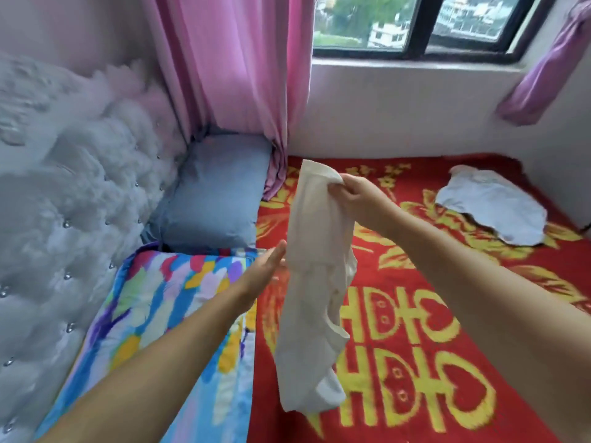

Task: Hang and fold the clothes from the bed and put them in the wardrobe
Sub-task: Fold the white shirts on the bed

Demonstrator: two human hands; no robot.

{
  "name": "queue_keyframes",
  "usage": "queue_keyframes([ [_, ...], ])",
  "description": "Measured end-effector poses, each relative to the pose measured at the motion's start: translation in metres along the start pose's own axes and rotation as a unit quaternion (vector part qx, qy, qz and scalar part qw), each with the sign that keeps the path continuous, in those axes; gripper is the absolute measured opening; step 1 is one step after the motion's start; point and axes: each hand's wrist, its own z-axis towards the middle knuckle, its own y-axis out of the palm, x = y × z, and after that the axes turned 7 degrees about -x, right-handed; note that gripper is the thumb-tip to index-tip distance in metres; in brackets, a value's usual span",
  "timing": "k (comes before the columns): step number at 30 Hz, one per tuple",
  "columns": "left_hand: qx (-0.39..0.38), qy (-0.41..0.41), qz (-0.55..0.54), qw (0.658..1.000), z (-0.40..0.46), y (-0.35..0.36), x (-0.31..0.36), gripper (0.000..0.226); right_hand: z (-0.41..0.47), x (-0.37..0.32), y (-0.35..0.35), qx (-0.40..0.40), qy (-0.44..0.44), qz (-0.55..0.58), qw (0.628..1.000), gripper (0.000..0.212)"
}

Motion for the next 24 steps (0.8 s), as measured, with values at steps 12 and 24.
queue_keyframes([
  [12,-0.159,0.034,-0.008,0.987,-0.008,0.136,0.066,0.023,-0.084,0.039,-0.163,0.158,0.016,0.065,0.985,0.033],
  [24,-0.207,0.122,-0.256,0.936,-0.001,0.227,0.138,0.071,-0.159,0.095,-0.276,0.097,0.025,0.269,0.958,0.021],
])
